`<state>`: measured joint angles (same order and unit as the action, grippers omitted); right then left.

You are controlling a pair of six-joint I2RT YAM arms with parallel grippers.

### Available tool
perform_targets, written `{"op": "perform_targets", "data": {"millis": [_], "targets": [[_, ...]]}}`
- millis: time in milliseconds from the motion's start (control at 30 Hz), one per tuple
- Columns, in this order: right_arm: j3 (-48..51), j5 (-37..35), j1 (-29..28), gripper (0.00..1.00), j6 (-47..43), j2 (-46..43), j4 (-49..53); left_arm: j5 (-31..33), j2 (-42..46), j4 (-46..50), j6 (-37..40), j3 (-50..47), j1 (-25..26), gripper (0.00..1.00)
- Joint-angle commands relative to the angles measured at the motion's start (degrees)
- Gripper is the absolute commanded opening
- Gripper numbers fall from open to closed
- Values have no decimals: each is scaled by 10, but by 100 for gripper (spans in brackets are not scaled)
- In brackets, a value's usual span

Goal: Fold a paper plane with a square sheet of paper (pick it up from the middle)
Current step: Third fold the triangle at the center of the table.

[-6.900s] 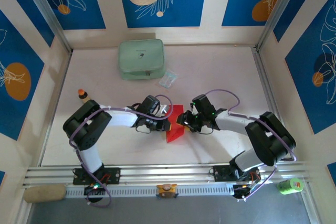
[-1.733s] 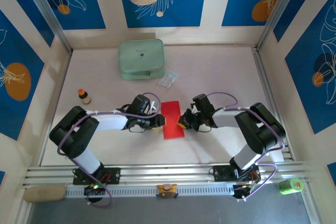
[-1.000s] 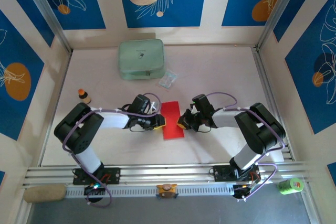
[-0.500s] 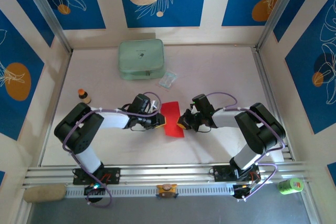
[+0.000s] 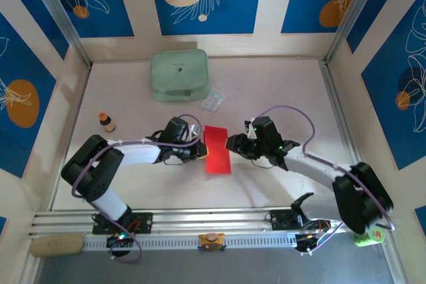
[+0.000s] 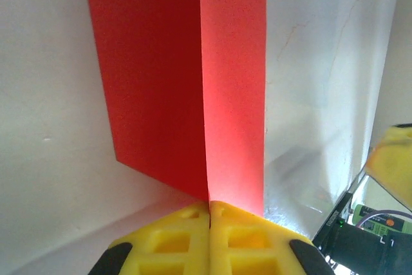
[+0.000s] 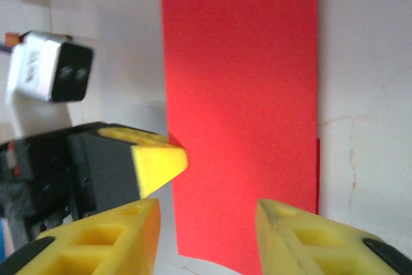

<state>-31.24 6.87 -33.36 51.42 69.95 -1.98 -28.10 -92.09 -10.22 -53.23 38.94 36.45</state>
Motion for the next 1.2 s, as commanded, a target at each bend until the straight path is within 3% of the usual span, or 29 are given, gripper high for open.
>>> {"op": "perform_targets", "data": {"millis": [0,67,133,300,500,833,1167], "targets": [[24,-88,-41,50,-115,-35,14,-16,13,15,-21,-6,-12,5],[41,-120,-76,61,-174,-48,-18,-23,14,11,-31,-6,-13,5],[54,-150,-117,64,-239,-55,-42,-26,16,7,-42,-8,-15,5],[53,-242,-235,61,-422,-32,-61,-38,15,-10,-66,-14,-21,5],[53,-333,-329,58,-538,27,-137,-42,14,-15,-73,-15,-25,5],[22,-485,-387,58,-596,148,-212,-41,17,-10,-71,-16,-25,4],[25,-511,-391,45,-586,152,-211,-42,16,-5,-68,-14,-26,4]]}}
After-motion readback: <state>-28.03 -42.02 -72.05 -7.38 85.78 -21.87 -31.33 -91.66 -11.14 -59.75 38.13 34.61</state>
